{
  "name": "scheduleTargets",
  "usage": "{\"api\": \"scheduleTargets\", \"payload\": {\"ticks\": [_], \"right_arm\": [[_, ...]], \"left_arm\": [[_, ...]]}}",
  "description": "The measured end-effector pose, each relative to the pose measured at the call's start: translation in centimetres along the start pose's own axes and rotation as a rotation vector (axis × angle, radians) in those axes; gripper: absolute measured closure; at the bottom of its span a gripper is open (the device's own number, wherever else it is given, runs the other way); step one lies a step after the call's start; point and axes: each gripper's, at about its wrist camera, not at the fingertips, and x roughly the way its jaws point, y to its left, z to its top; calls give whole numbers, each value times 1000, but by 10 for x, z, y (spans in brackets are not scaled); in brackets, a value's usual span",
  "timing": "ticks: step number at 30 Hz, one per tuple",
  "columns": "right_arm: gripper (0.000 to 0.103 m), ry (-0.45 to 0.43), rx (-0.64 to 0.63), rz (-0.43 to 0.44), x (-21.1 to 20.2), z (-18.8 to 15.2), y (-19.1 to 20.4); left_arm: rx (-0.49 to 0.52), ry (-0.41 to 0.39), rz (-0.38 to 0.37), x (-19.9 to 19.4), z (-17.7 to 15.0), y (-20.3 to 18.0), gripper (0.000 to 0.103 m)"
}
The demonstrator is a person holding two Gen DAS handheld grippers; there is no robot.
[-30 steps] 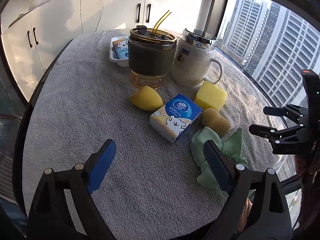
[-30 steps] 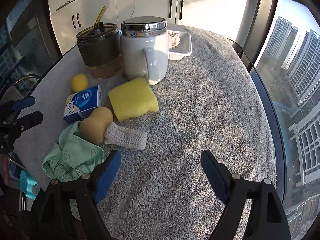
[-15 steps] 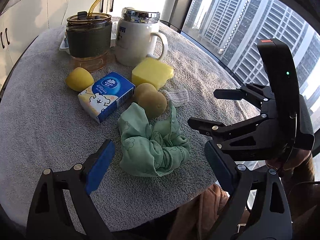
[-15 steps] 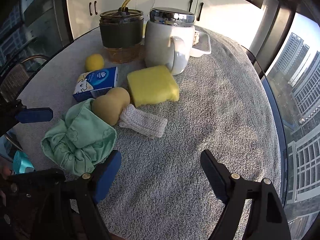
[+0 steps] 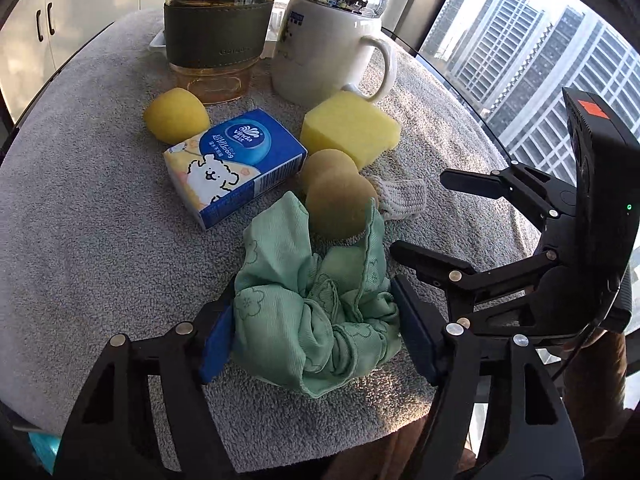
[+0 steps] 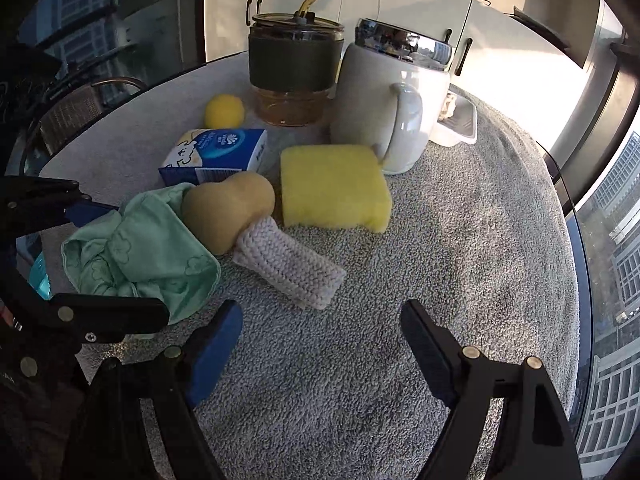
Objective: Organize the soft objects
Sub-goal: 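Grasp the green cloth with the left tool while the right tool grasps the grey knitted sleeve, then carry the cloth and sleeve into the white tray and open both tools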
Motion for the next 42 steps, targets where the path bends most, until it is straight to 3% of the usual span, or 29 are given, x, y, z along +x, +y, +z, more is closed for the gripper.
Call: {"api": "scheduleTargets", "payload": {"ticks": [4,7,8,10,11,17,25,33,42], "right_arm": [[20,-15,-1,69,10,7,-7],[29,-26,9,141,15,12,-10],[36,-29,5,145,16,13,-10],[60,-42,-2,160,13,15,-10],[63,-38,-1,163,13,16,-9],[65,-29,15,136,2,8,0],[65,-37,154,127,-26,-6,-3],[65,-20,253,38,-39,-17,-27],[65,-4,309,-54,-38,-10,-56]], "left_arm": [[19,10,3,-1,0,-2,46],[9,12,-2,-4,-2,0,47],[5,11,-2,-6,-2,2,47],[-4,11,-4,-8,-3,5,47],[-9,9,-4,-9,-4,7,47],[-24,-5,12,-18,-6,17,47],[-63,-33,48,-31,-5,40,47],[-60,-94,146,-48,4,67,47],[-106,-153,205,-56,26,100,47]]}}
